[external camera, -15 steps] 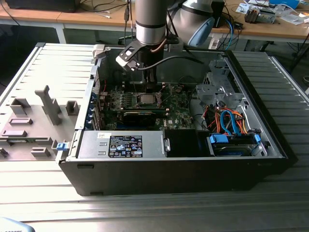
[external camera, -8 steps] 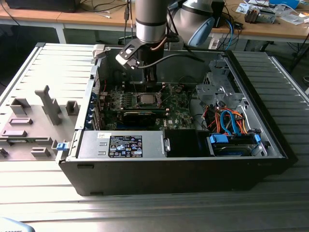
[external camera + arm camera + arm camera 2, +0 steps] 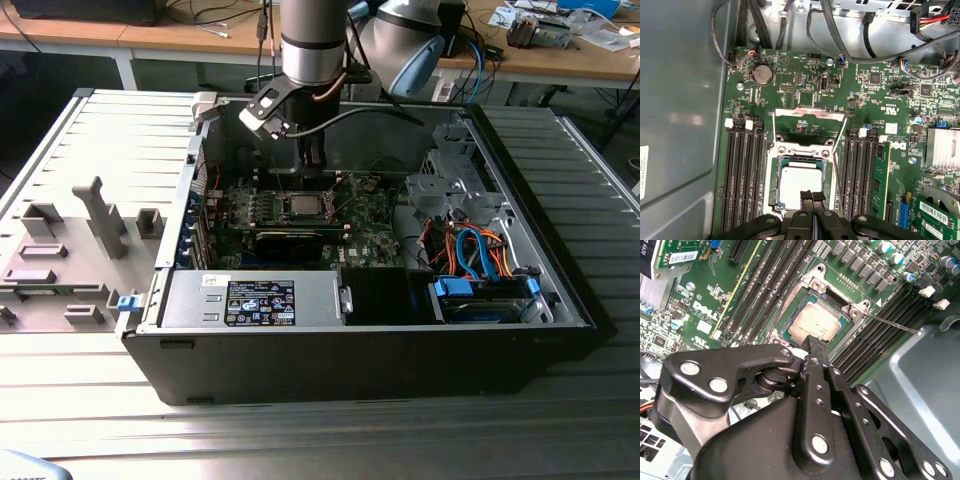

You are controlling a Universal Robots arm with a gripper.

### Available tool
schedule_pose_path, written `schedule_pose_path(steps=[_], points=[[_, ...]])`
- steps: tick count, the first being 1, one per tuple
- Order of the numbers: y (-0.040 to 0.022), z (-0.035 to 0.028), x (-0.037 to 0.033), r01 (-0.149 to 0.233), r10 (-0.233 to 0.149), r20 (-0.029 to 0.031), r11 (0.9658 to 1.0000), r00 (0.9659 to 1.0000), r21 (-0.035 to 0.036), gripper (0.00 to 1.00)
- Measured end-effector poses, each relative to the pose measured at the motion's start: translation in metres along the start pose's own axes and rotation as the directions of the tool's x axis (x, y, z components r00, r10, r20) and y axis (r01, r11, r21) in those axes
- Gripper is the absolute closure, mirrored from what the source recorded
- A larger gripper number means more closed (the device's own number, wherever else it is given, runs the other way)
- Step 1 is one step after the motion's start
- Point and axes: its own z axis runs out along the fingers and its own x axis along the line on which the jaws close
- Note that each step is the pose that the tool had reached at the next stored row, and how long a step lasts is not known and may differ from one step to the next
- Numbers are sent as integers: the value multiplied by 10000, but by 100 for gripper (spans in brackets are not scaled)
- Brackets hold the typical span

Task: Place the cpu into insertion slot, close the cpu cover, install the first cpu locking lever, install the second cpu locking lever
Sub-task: 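Place the cpu into insertion slot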

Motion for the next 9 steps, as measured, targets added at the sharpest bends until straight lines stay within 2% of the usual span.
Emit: schedule_pose_path(steps=[9], points=[[1,-40,-1,0,0,-1,10000,10000,1,89]])
